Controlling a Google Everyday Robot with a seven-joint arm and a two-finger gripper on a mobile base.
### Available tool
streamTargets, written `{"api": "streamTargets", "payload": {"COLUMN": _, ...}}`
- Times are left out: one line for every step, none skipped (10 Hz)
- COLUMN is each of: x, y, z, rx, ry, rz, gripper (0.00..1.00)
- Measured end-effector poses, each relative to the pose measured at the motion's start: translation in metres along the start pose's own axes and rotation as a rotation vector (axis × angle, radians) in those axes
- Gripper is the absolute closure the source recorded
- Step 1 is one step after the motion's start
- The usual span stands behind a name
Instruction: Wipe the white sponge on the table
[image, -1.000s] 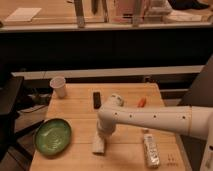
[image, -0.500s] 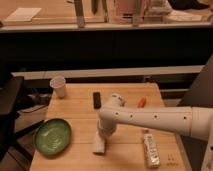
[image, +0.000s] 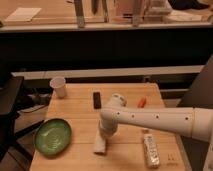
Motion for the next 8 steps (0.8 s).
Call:
{"api": "streamTargets", "payload": {"x": 0.0003, "y": -0.0012, "z": 0.0, "rx": 0.0, "ry": -0.001, "rz": -0.002, "gripper": 1.0}}
{"api": "streamTargets", "payload": {"x": 0.0, "y": -0.0029, "z": 0.0001, "rx": -0.001, "ry": -0.003, "rz": -0.006, "gripper": 1.0}}
{"api": "streamTargets", "payload": {"x": 0.0, "y": -0.0055, "z": 0.0004, "rx": -0.001, "ry": -0.002, "rz": -0.008, "gripper": 1.0}}
{"api": "streamTargets", "payload": {"x": -0.0001, "y": -0.0073, "z": 0.0012, "rx": 0.001, "ry": -0.003, "rz": -0.008, "gripper": 1.0}}
{"api": "streamTargets", "payload": {"x": 0.0003, "y": -0.0047, "z": 0.0007, "rx": 0.001, "ry": -0.003, "rz": -0.006, "gripper": 1.0}}
{"api": "streamTargets", "payload": {"x": 0.0, "y": -0.0016, "z": 0.0003, "rx": 0.0, "ry": -0.005, "rz": -0.006, "gripper": 1.0}}
{"api": "streamTargets", "payload": {"x": -0.0001, "y": -0.0031, "z": 0.0001, "rx": 0.001, "ry": -0.005, "rz": -0.01, "gripper": 1.0}}
{"api": "streamTargets", "payload": {"x": 0.0, "y": -0.0062, "z": 0.0007, "rx": 0.003, "ry": -0.005, "rz": -0.012, "gripper": 1.0}}
